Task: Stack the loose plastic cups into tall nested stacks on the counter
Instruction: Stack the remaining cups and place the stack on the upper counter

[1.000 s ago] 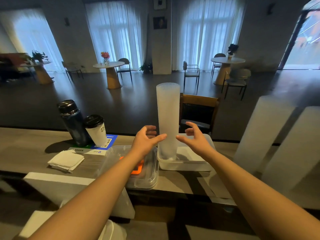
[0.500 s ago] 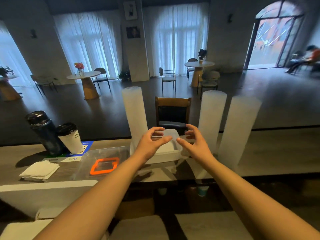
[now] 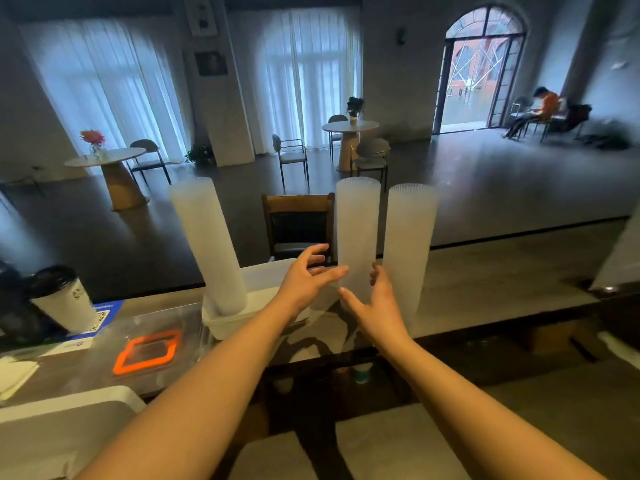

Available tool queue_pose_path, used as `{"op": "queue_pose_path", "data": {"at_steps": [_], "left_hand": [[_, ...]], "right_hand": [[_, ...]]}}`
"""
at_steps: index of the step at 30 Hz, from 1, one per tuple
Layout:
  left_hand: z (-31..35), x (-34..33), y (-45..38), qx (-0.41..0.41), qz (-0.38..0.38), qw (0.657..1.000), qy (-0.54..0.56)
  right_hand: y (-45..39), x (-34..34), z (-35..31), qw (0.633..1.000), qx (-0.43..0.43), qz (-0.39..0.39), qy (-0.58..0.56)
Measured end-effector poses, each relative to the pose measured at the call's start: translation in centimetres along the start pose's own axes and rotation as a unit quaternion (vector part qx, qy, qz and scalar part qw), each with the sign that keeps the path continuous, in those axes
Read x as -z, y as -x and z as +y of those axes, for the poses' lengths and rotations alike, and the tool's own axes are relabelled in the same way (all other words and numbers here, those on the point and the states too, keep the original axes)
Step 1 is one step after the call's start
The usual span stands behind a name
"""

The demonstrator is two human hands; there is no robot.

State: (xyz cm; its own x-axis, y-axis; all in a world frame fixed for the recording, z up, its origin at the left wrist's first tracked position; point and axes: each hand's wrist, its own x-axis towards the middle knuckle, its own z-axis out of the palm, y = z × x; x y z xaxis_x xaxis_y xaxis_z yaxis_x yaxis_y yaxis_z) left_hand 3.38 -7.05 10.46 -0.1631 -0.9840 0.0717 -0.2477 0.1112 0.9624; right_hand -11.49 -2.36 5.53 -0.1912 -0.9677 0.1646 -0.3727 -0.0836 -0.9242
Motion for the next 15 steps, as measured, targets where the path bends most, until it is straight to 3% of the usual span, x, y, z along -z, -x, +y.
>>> {"op": "queue_pose_path", "data": {"at_steps": [15], "left_hand": [[-1.7,-1.0,-4.9,0.026,-0.048,0.998,-0.006]], "right_hand": [[-3.4,-2.7,-0.1,0.996,-0.074,0.037,-0.040]]}}
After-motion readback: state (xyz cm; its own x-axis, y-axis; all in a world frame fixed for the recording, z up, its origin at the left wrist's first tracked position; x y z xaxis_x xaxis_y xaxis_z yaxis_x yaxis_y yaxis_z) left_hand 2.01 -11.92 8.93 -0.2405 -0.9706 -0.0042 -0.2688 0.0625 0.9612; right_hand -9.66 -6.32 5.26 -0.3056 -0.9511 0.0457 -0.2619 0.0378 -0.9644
